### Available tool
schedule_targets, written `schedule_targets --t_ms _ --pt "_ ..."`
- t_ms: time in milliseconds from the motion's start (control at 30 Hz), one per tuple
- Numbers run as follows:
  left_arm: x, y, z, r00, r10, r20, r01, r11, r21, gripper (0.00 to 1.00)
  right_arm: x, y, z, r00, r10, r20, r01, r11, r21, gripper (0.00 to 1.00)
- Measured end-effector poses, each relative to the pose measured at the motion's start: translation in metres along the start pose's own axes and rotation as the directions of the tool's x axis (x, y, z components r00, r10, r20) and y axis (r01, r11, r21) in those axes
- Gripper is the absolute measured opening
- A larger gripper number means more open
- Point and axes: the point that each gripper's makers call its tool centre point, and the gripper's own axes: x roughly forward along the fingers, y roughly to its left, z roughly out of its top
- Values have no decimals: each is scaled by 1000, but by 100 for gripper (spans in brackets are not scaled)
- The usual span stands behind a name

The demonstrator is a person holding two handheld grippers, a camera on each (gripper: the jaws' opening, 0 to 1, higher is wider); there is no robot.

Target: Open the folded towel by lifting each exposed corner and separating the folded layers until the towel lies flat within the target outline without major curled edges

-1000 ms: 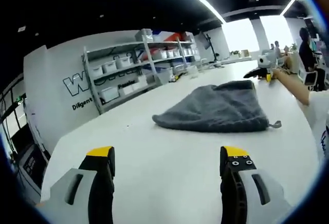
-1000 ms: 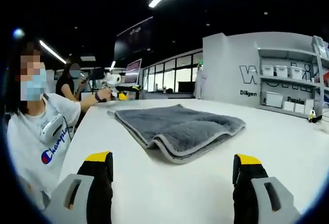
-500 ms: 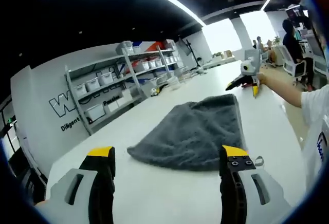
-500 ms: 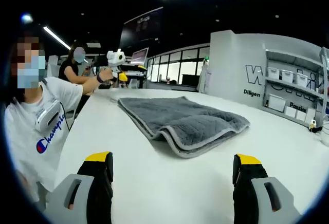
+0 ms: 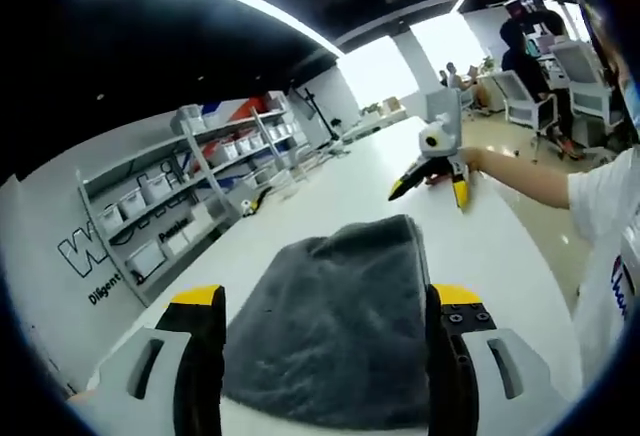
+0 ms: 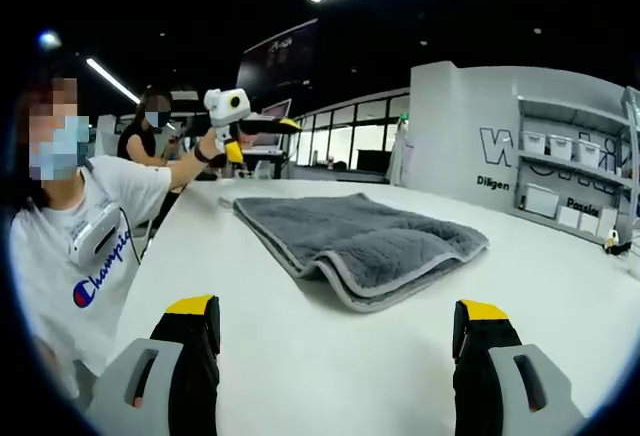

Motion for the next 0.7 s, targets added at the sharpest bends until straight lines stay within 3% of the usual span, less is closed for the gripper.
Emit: schedule_targets --t_ms 367,700 --pt "71 -30 23 995 -102 4 102 994 30 78 -2 -3 5 999 11 30 -12 999 32 99" --pt "134 -56 26 988 -152 6 151 988 21 75 -3 -2 9 998 25 55 -28 998 48 99"
